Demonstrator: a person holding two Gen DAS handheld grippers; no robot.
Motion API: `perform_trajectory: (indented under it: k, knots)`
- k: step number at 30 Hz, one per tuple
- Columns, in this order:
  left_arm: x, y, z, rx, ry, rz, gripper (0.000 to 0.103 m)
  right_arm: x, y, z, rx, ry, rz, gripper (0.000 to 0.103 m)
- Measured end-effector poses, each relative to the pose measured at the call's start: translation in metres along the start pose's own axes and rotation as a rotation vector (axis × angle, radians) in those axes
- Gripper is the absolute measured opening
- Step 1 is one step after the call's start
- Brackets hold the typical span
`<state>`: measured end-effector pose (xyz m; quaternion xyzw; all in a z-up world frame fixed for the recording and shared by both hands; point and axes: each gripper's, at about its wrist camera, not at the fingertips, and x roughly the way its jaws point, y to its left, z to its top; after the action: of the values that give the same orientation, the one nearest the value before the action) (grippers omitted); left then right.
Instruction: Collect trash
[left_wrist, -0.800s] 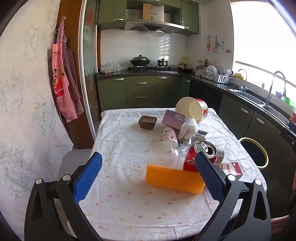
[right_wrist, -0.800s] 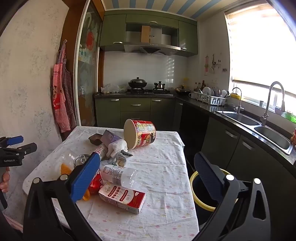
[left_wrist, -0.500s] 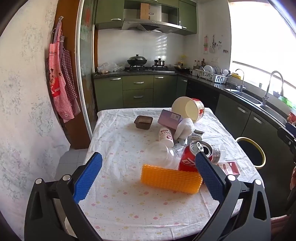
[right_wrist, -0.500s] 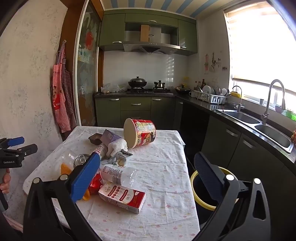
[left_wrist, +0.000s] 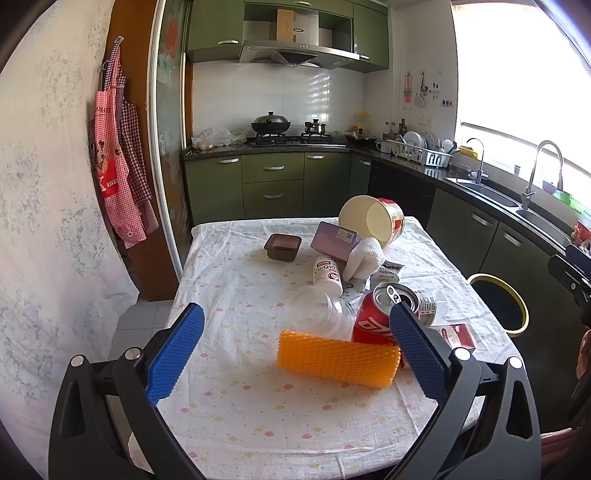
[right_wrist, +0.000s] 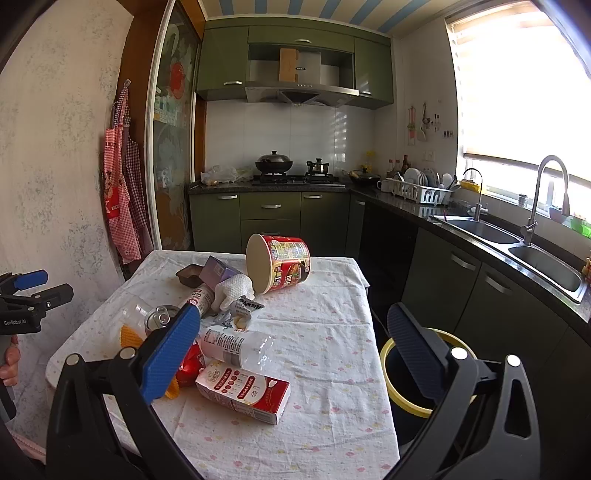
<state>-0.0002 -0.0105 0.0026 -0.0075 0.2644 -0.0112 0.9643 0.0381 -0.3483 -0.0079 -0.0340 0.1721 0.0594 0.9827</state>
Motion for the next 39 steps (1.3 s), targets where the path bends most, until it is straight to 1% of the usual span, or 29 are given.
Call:
perform_trajectory:
  k: [8,39]
  knots:
    - [-0.001,-0.0013,-0.0001,-0.003,0.002,-0.004,0.099,0.0023,-0.0009,-0.005,0.0,0.002,-0.002,0.097]
    - [0.0075,-0.0043,-0.0029,-0.001,0.022,-0.018,0.099,0.0041,-0.001,-0.0037,0.004,0.009,-0.001,0.097]
